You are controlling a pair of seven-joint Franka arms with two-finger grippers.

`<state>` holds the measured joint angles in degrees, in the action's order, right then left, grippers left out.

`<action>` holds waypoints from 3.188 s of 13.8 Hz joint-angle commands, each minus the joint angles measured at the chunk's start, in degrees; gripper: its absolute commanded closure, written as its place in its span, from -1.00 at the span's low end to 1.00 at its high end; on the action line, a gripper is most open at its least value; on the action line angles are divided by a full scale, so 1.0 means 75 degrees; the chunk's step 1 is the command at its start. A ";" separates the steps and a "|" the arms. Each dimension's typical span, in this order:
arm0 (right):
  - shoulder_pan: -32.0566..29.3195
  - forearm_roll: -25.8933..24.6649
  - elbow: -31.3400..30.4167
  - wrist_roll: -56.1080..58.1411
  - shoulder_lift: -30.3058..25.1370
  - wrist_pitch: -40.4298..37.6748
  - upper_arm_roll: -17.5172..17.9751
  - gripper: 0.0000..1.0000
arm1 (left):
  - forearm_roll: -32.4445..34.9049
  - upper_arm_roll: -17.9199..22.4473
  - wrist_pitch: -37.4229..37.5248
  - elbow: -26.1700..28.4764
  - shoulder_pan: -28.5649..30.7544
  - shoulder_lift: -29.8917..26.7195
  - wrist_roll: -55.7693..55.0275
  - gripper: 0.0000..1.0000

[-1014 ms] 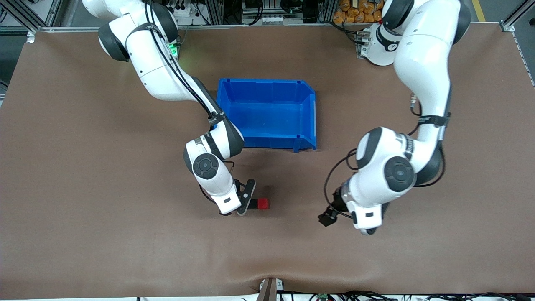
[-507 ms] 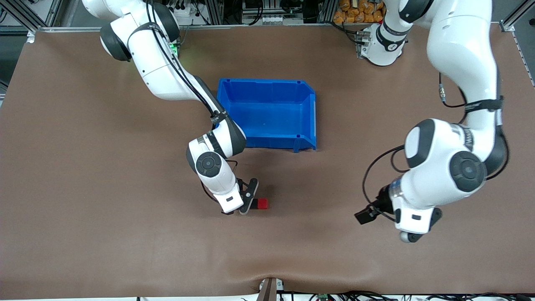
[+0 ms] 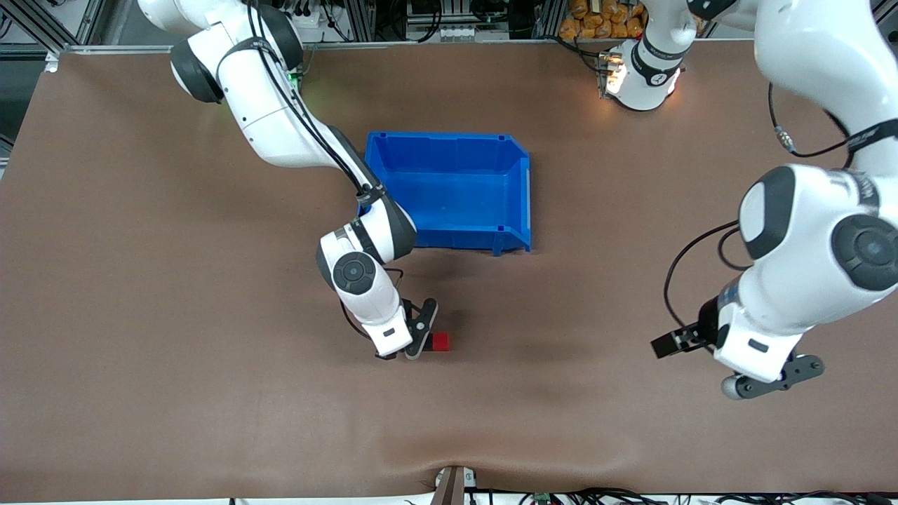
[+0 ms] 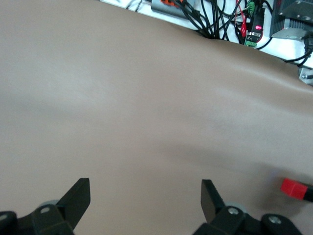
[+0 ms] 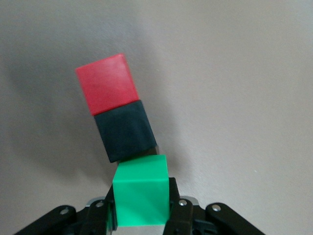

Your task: Attach green and red cubes to black cube

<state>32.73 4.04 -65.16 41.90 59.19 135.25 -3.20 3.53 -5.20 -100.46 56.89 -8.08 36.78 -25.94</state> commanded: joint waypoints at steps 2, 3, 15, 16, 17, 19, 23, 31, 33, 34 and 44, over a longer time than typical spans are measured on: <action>0.0183 -0.0164 0.0263 -0.0360 0.0241 -0.0045 -0.0089 -1.00 | 0.0162 -0.0045 0.0959 0.0173 0.0233 -0.0987 0.0996 -1.00; 0.0159 -0.0164 0.0263 -0.0360 0.0241 -0.0045 -0.0089 -1.00 | 0.0081 -0.0046 0.1216 0.0173 0.0280 -0.1246 0.1021 -1.00; -0.0308 -0.0082 -0.0206 -0.0325 -0.0532 -0.0289 -0.0090 -1.00 | -0.0912 -0.0163 0.3211 0.0744 0.1519 -0.3228 0.2625 -1.00; -0.0379 -0.0024 -0.0218 -0.0336 -0.0649 -0.0662 -0.0089 -1.00 | -0.1206 -0.0163 0.3188 0.0979 0.1731 -0.3263 0.2627 -1.00; -0.0508 -0.0012 -0.0218 -0.0325 -0.0801 -0.1037 -0.0089 -1.00 | -0.1244 -0.0163 0.3199 0.1156 0.1884 -0.3310 0.2627 -1.00; -0.0870 0.0000 -0.0218 -0.0301 -0.1152 -0.1834 -0.0066 -1.00 | -0.1256 -0.0151 0.3060 0.1938 0.2050 -0.3789 0.2627 -1.00; -0.1340 0.0000 -0.0218 -0.0242 -0.2077 -0.3217 -0.0066 -1.00 | -0.1233 -0.0163 0.1748 0.4598 0.2050 -0.5440 0.2568 -1.00; -0.2897 -0.0012 -0.1646 -0.0336 -0.4539 -0.4719 -0.0101 -1.00 | -0.0814 -0.0174 0.1746 0.4031 0.1969 -0.5151 0.2076 -1.00; -0.3296 -0.0012 -0.1671 -0.0336 -0.4821 -0.5152 -0.0101 -1.00 | -0.0600 -0.0198 0.1746 0.3736 0.1933 -0.4940 0.2088 -1.00; -0.3483 -0.0012 -0.1671 -0.0336 -0.4973 -0.5293 -0.0113 -1.00 | -0.0600 -0.0186 0.1746 0.3747 0.1956 -0.4940 0.2088 -1.00; -0.4247 -0.0024 -0.2560 -0.3226 -0.6859 -0.5996 -0.0066 -1.00 | -0.0624 -0.0174 0.1758 0.3747 0.2003 -0.4893 0.2721 -1.00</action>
<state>2.65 4.05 -79.10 23.50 13.31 90.73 -5.08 -1.96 -6.27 -87.58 86.22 6.98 -0.39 -6.29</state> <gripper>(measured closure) 0.000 0.000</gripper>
